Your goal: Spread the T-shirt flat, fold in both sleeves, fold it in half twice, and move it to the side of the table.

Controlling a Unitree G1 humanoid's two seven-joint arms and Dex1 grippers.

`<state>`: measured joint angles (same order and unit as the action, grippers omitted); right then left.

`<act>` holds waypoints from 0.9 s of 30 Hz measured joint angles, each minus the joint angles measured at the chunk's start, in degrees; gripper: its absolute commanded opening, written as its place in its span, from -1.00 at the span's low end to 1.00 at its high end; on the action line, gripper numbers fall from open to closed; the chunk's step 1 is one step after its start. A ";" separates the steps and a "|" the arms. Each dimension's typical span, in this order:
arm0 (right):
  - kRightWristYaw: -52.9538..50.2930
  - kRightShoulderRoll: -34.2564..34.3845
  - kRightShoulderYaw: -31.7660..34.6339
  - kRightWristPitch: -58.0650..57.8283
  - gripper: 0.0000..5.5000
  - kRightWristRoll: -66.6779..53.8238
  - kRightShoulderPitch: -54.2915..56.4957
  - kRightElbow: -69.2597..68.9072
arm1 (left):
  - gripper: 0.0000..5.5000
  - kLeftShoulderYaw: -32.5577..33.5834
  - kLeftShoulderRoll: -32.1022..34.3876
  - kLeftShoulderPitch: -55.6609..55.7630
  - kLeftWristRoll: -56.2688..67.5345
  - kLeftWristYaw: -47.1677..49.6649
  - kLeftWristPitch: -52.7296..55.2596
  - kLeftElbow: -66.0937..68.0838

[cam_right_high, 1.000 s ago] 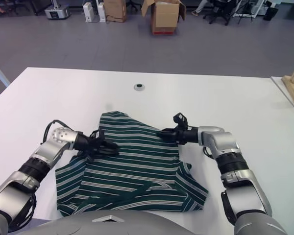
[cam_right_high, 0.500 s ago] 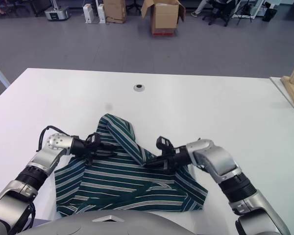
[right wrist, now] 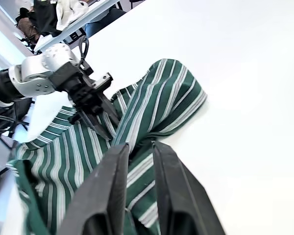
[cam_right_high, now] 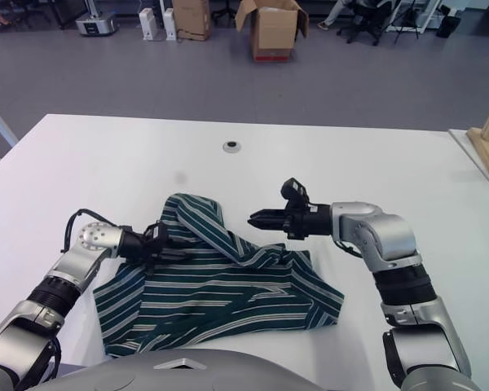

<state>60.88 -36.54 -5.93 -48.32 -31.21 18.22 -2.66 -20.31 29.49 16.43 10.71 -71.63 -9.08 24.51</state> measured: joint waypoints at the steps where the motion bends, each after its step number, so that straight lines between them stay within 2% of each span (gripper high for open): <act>1: -0.20 0.08 -1.02 1.70 -0.67 0.95 -0.11 0.52 | -0.55 0.03 -0.05 0.00 -0.05 -0.03 -0.03 0.06; 6: -2.74 4.67 -5.39 5.32 -0.67 4.41 -3.07 2.88 | -0.55 0.17 -0.22 0.00 -0.12 -0.06 -0.07 0.13; 12: -5.19 7.92 -6.42 6.22 -0.67 4.95 -3.23 3.90 | -0.55 0.24 -0.69 -0.01 -0.14 0.17 -0.04 0.16; 17: -5.24 7.81 -7.91 5.72 -0.99 6.69 -3.35 3.92 | -0.55 0.30 -1.16 -0.08 -0.14 0.53 -0.09 0.26; 24: -5.21 7.80 -7.92 4.87 -0.99 6.80 -3.36 4.38 | -0.55 0.78 -1.78 -0.08 -0.14 0.54 -0.52 1.17; 27: -5.06 7.81 -7.67 4.86 -0.81 6.61 -3.35 4.33 | -0.55 0.79 -1.94 -0.15 -0.15 0.69 -0.75 1.25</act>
<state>55.82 -28.74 -13.59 -43.45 -24.60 14.87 1.67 -19.52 27.55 16.28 10.56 -70.95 -9.84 25.76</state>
